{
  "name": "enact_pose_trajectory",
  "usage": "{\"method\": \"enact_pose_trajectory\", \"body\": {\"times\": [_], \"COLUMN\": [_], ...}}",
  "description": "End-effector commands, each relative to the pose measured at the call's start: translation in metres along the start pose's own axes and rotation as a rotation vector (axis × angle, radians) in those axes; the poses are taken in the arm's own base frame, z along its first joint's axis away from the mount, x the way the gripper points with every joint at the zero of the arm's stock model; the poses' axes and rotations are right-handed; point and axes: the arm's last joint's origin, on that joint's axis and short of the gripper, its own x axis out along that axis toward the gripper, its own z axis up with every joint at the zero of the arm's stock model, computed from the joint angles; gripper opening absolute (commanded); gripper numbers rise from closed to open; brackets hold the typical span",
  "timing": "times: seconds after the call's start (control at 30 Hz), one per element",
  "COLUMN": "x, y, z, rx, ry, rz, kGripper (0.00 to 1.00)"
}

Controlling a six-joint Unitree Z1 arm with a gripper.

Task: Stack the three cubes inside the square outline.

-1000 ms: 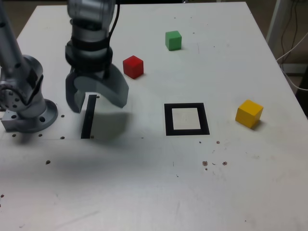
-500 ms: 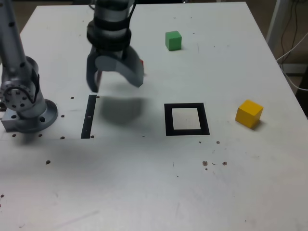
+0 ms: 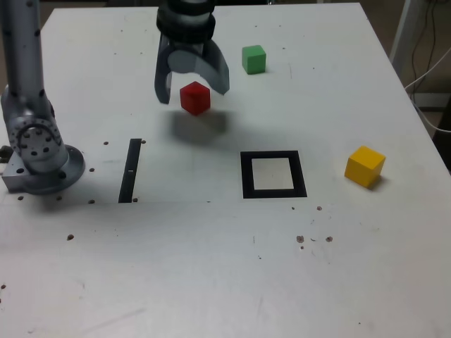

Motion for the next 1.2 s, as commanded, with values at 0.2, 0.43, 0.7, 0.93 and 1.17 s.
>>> {"method": "enact_pose_trajectory", "body": {"times": [0.2, 0.43, 0.7, 0.93, 1.17], "x": [0.001, -0.001, -0.004, -0.005, -0.002], "y": [0.017, 0.025, 0.028, 0.028, 0.029], "z": [0.001, -0.002, 0.001, 0.003, 0.007], "rx": [0.018, 0.176, 0.41, 0.539, 0.531], "ry": [0.019, 0.032, 0.02, -0.001, -0.017], "rz": [0.011, 0.033, 0.045, 0.042, 0.06], "kGripper": [1.0, 1.0, 1.0, 0.99, 0.99]}}
